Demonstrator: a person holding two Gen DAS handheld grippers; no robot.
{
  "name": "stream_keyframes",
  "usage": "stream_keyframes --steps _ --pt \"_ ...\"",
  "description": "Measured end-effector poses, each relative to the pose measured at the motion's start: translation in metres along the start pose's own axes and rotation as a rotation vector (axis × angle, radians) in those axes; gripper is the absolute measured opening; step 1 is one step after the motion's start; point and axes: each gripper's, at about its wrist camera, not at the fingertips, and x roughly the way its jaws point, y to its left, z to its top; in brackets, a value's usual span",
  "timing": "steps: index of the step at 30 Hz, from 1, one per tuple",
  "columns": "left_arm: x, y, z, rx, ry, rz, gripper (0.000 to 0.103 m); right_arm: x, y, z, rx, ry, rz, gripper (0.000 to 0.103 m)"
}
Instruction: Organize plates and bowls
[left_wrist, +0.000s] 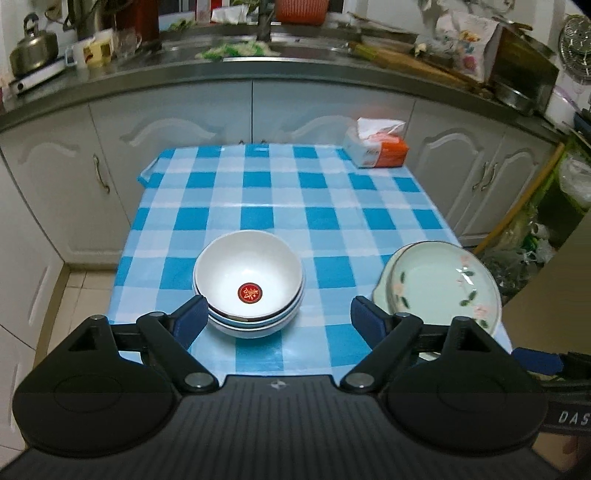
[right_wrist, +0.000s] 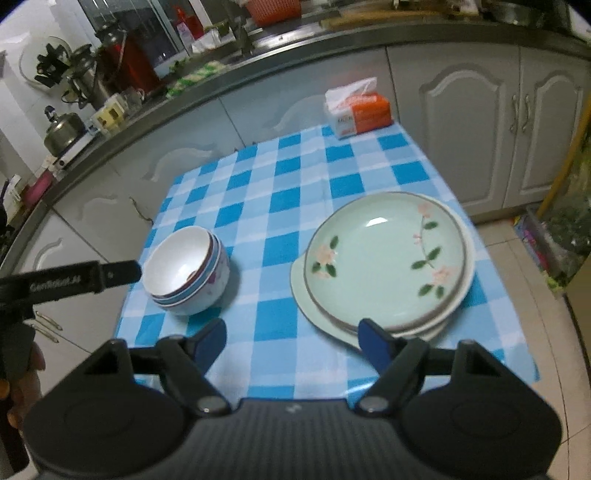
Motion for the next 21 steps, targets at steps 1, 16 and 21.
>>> stream_keyframes --steps 1,16,21 --pt "-0.005 -0.001 -0.001 0.004 -0.001 0.003 0.103 -0.006 0.001 -0.002 -0.004 -0.008 -0.003 0.078" --pt "-0.069 -0.001 0.003 0.045 -0.103 0.014 0.103 -0.088 0.009 -0.016 0.013 -0.12 -0.09 0.082" --pt "-0.053 0.01 0.003 0.018 -0.076 -0.014 0.103 -0.095 0.02 -0.009 -0.007 -0.182 -0.164 0.092"
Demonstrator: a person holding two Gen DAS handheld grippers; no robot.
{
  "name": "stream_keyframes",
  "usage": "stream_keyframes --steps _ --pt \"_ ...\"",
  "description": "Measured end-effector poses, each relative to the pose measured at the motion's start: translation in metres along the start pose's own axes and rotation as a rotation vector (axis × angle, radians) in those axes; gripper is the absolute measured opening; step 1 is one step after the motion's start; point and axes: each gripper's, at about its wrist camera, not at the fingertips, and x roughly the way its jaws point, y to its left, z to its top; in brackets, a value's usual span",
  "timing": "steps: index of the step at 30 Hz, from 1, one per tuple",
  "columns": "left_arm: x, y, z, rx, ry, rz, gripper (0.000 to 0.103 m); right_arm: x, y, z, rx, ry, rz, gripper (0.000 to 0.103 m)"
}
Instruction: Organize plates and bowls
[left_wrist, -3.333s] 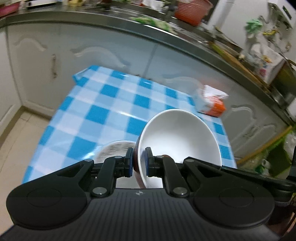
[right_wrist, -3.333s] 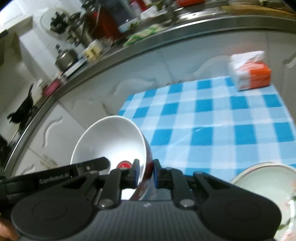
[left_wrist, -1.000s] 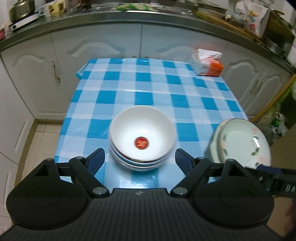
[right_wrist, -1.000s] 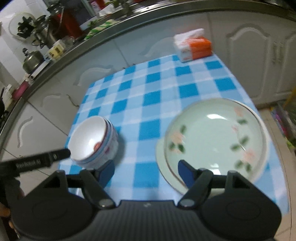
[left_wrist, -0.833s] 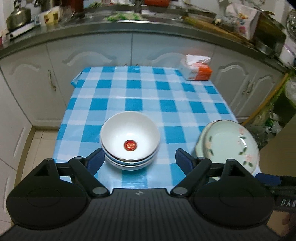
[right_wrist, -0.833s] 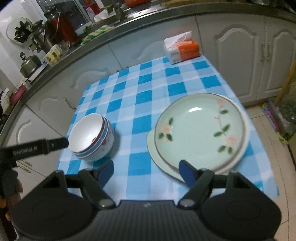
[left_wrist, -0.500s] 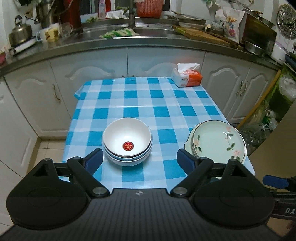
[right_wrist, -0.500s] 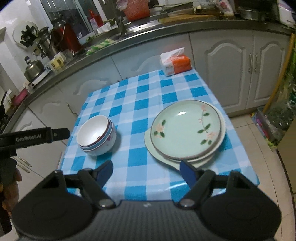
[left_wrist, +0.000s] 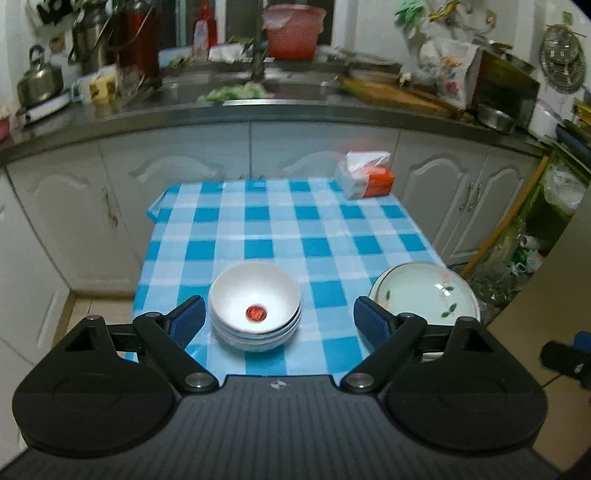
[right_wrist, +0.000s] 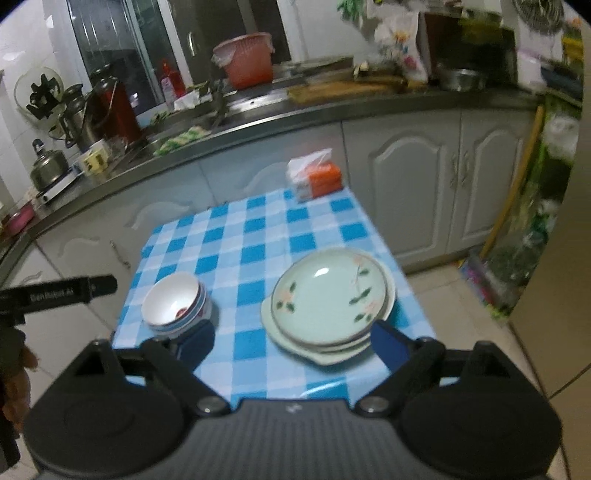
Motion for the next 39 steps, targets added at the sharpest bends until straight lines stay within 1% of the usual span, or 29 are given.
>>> stream_keyframes --steps 2,5,7,10,13,14,17,19,23,29,36,39 --pt "0.004 0.007 -0.004 -0.008 0.011 -0.005 0.103 0.003 0.004 0.003 0.013 0.005 -0.028 0.092" --pt "0.005 0.016 -0.007 -0.011 0.008 0.005 0.103 0.006 0.014 0.007 0.024 0.013 -0.042 0.092" --pt "0.004 0.02 -0.008 -0.02 -0.01 0.003 0.103 0.009 0.023 0.011 0.01 0.018 -0.055 0.092" --pt "-0.001 0.024 -0.007 -0.044 -0.062 -0.005 0.103 0.009 0.036 0.014 -0.01 0.023 -0.073 0.092" --pt "-0.004 0.023 -0.002 -0.038 -0.061 -0.016 0.103 0.007 0.046 0.016 -0.013 0.035 -0.083 0.092" --pt "-0.006 0.022 -0.001 -0.037 -0.066 -0.013 0.103 0.005 0.049 0.017 -0.011 0.03 -0.086 0.092" --pt "-0.012 0.019 0.001 -0.054 -0.086 0.005 0.103 -0.003 0.056 0.019 -0.033 0.001 -0.088 0.098" --pt "-0.019 0.016 0.002 -0.062 -0.08 0.011 0.103 -0.008 0.058 0.018 -0.055 -0.017 -0.09 0.099" --pt "-0.037 0.006 -0.005 -0.072 -0.092 0.043 0.103 -0.018 0.057 0.016 -0.065 -0.029 -0.063 0.099" --pt "-0.059 -0.016 -0.02 -0.051 -0.055 0.019 0.103 -0.046 0.048 0.005 -0.081 -0.067 -0.039 0.099" --pt "-0.085 -0.031 -0.041 -0.018 -0.031 0.042 0.103 -0.062 0.038 -0.004 -0.072 -0.058 -0.005 0.1" --pt "-0.091 -0.033 -0.048 -0.01 -0.037 0.054 0.103 -0.066 0.039 -0.007 -0.08 -0.064 0.01 0.1"
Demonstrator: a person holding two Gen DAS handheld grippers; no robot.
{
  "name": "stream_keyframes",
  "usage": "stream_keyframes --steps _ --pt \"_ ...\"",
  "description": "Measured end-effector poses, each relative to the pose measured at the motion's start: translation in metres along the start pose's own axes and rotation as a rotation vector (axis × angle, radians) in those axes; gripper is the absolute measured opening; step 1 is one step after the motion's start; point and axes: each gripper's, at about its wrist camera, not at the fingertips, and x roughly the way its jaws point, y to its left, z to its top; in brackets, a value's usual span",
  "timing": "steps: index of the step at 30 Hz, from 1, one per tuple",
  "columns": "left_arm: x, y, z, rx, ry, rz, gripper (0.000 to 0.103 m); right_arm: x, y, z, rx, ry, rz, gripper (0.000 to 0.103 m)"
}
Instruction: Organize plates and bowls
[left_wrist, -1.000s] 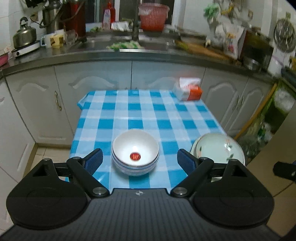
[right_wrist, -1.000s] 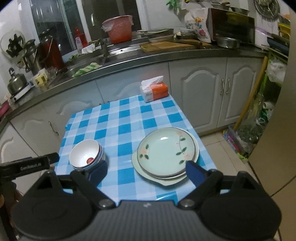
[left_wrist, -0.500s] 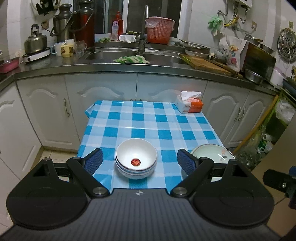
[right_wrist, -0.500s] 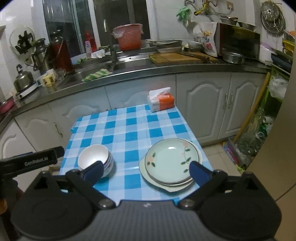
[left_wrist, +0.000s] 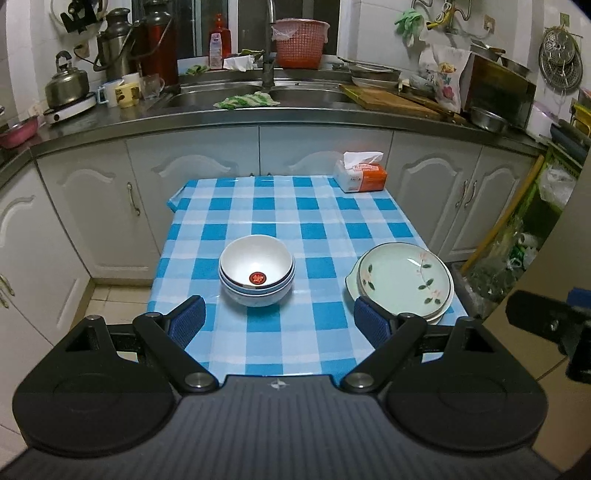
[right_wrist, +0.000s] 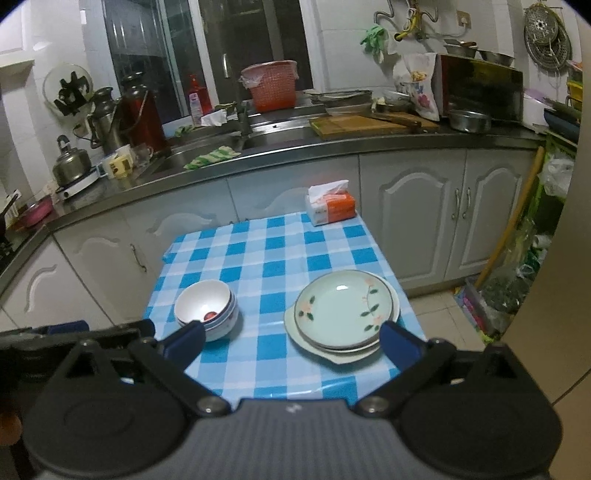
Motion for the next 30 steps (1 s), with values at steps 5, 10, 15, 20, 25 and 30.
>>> stream_keyframes --steps 5,10,15,20,25,30 --pt "-0.008 0.002 -0.008 -0.001 -0.003 -0.007 0.103 -0.001 0.003 -0.006 -0.027 -0.007 0.02 0.1" --pt "-0.009 0.005 -0.01 -0.006 -0.01 -0.015 0.103 0.001 0.004 -0.01 -0.035 0.0 0.024 0.1" --pt "-0.008 0.009 -0.008 -0.014 -0.02 -0.027 0.103 0.006 0.003 -0.015 -0.04 0.023 0.013 0.1" --pt "-0.006 0.012 -0.008 -0.023 -0.02 -0.037 0.103 0.009 0.003 -0.018 -0.028 0.033 0.008 0.1" --pt "-0.005 0.013 -0.01 -0.027 -0.025 -0.043 0.103 0.011 0.002 -0.019 -0.027 0.035 0.006 0.1" --pt "-0.005 0.012 -0.011 -0.017 -0.039 -0.045 0.103 0.014 0.001 -0.019 -0.025 0.043 -0.002 0.1"
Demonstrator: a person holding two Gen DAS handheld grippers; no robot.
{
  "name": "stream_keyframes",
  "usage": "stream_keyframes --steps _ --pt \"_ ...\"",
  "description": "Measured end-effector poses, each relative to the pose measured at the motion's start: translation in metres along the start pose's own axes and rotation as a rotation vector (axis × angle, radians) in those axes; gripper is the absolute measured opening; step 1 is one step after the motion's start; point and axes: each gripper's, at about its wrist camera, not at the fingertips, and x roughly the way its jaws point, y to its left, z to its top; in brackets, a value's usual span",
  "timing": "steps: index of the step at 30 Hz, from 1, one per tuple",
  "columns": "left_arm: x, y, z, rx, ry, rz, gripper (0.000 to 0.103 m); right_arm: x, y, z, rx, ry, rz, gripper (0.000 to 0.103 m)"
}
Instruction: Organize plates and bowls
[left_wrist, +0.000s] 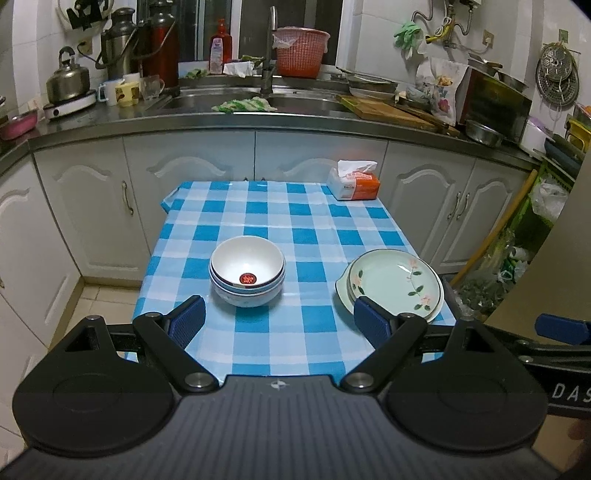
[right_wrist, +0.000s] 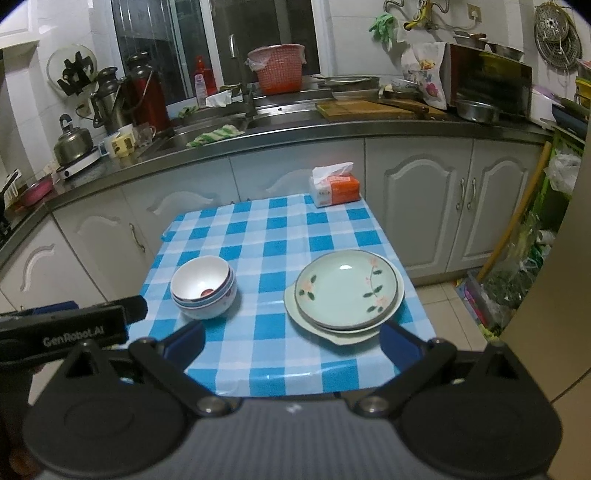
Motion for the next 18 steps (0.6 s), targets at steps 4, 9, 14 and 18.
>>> stream_keyframes --steps 4,9,14,18 --pt "-0.0006 0.0019 -0.0003 0.0 -0.003 -0.004 0.103 0.0009 -0.0004 -0.0002 0.0 0.001 -0.004 0.1" --pt "-0.0024 0.0028 -0.0005 0.013 -0.021 0.013 0.103 0.0031 0.0001 0.0008 -0.001 -0.001 -0.008 0.1" --pt "-0.0044 0.0028 -0.0013 0.02 -0.032 0.016 0.103 0.0052 0.0013 0.0003 0.002 -0.003 -0.008 0.1" --pt "-0.0045 0.0029 -0.0026 0.018 -0.038 0.021 0.103 0.0063 0.0028 -0.0008 -0.003 -0.002 -0.008 0.1"
